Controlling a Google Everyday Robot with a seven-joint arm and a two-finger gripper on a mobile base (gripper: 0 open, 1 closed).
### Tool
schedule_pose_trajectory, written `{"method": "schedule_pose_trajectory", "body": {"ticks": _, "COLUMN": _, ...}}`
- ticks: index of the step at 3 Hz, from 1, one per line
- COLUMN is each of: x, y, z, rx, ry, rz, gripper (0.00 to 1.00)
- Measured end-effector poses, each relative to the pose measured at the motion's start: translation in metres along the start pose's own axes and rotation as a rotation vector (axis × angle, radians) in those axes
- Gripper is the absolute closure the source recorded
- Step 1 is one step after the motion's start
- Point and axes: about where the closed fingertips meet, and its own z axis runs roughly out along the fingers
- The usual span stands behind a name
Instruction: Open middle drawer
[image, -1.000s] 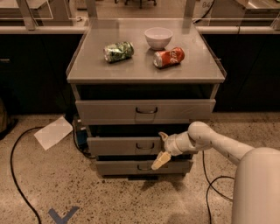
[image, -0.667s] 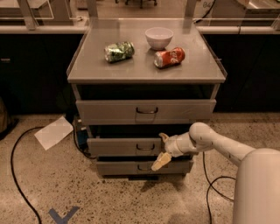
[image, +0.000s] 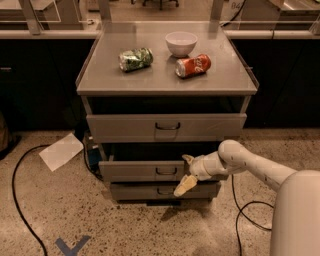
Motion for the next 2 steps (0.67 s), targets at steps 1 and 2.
{"method": "schedule_pose_trajectory", "body": {"ticks": 1, "x": 0.0, "y": 0.0, "z": 0.0, "rx": 0.0, "ry": 0.0, "rz": 0.0, "gripper": 0.0}}
{"method": "schedule_pose_trajectory", "body": {"ticks": 2, "x": -0.0018, "y": 0.0047, "z": 0.0052, "rx": -0.025, "ry": 0.008, "rz": -0.008, "gripper": 0.0}}
